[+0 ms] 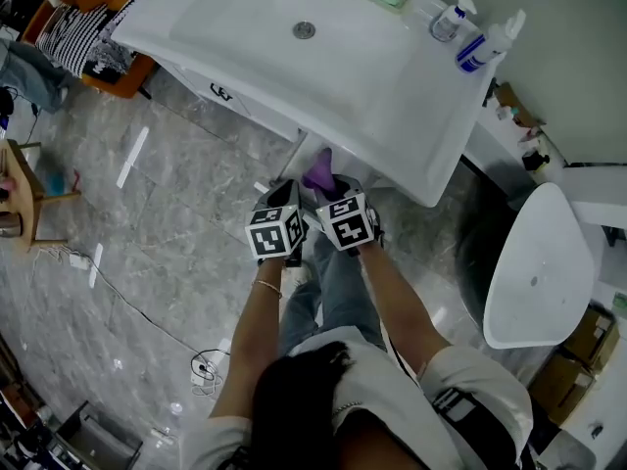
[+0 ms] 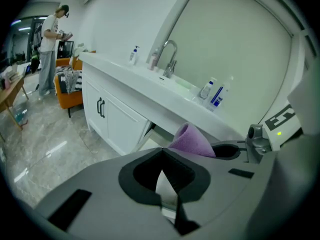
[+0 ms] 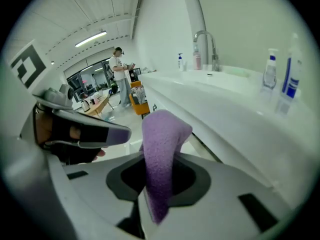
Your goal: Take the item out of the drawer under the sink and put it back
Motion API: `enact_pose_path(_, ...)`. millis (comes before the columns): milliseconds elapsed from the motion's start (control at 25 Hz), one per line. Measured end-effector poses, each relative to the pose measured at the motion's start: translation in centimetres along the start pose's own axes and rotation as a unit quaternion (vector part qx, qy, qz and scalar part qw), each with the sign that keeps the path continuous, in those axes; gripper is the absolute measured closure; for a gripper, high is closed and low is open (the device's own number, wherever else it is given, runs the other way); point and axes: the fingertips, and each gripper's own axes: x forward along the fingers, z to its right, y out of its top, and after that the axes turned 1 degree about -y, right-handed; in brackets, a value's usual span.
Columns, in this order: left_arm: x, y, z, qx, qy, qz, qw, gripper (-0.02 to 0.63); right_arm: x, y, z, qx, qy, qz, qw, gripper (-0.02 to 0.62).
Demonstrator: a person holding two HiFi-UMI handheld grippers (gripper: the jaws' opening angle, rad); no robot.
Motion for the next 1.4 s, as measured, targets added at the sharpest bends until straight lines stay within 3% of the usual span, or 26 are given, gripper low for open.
enact_pose_path(320,-4.3,2.1,1.9,0.023,-0.010,0.037,0.9990,0.601,-4.4,1.4,-2.7,-0.010,-0.001,0.033,0.999,0.497)
enact_pose_path(680,-9.5,4.9,4.1,0.054,-0.021,0.099,0.9934,0.601,-10.5,6.1,-3.4,-0.007,-0.028,0.124,0.992,0.497)
enact_pose_path(960,-13.0,8.5,7.4,0.074,-0.043,0.163,0.9829,0.601,-15.5,9.6,-3.8,-0.018,-0.056,0.195,0.979,0.497)
enact_pose_path(1160,-14.7,10.2,9.2,0.089,-0.057,0.181,0.9778,0.601,-18.3,11.5,-3.7,-0.020,-0.082,0.226,0.971,0.497)
enact_pose_path(1400,-17.5,12.6,11.9,0.122,-0.068,0.225,0.9643,0.601,-22.0,13.6,-3.8,-0.029,-0.111,0.271,0.956,0.497)
